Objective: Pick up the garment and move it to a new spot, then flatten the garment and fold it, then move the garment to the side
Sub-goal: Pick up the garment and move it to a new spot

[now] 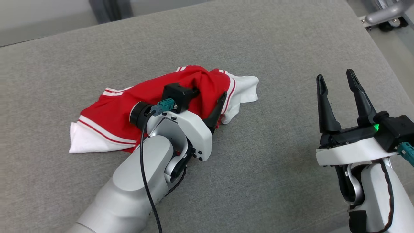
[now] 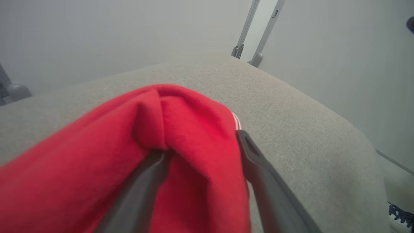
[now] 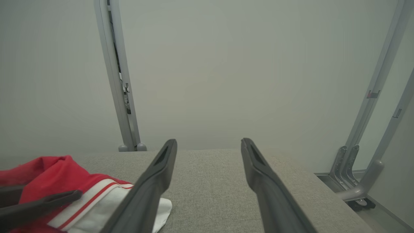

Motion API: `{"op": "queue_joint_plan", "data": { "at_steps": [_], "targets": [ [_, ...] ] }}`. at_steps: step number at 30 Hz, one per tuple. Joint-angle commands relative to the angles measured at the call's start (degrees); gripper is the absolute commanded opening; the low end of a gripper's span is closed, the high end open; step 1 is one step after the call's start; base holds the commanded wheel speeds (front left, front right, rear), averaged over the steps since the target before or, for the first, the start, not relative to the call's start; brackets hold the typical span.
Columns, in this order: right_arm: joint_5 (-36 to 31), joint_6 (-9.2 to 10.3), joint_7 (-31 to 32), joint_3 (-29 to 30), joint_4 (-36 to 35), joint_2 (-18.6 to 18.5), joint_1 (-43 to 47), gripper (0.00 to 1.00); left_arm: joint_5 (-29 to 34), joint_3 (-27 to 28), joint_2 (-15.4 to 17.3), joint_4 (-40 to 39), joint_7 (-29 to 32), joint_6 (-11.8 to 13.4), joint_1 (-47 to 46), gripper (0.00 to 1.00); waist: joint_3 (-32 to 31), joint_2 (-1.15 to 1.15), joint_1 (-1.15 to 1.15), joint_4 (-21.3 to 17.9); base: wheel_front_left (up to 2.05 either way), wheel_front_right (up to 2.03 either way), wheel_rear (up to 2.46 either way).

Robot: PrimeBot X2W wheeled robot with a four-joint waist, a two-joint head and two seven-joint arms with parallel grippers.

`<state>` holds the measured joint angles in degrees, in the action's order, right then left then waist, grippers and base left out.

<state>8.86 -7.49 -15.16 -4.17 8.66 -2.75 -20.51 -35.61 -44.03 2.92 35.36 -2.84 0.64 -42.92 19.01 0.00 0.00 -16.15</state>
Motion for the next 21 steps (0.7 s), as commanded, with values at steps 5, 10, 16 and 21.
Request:
{"op": "queue_joint_plan", "data": {
  "at_steps": [5, 10, 16, 21],
  "targets": [
    [-2.0, -0.01, -0.1, 0.1, 1.0, -0.3, 1.1, 1.0, -2.2, -0.3, 0.1, 0.8, -2.4, -0.4, -0.2, 1.0, -4.8, 0.0, 0.0, 6.4, 0.0, 0.0, 0.0],
    [-3.7, -0.01, -0.1, 0.9, 2.4, -0.3, 1.9, 1.0, -4.0, -0.6, 0.1, -0.3, -3.9, -0.2, 2.4, 1.0, -9.2, 0.0, 0.0, 12.7, 0.0, 0.0, 0.0],
    [-4.4, -0.01, -0.1, -0.9, 2.3, -0.3, 3.4, 1.0, -4.5, 2.5, 3.6, -3.1, -9.1, 2.5, 6.7, 1.0, -12.6, 0.0, 0.0, 17.5, 0.0, 0.0, 0.0],
    [-4.3, -0.01, -0.1, -2.0, 2.4, -0.4, 5.5, 1.0, -3.2, 5.8, 9.2, -6.6, -11.9, 4.2, 13.3, 1.0, -14.4, 0.0, 0.0, 20.0, 0.0, 0.0, 0.0]
  ]
}}
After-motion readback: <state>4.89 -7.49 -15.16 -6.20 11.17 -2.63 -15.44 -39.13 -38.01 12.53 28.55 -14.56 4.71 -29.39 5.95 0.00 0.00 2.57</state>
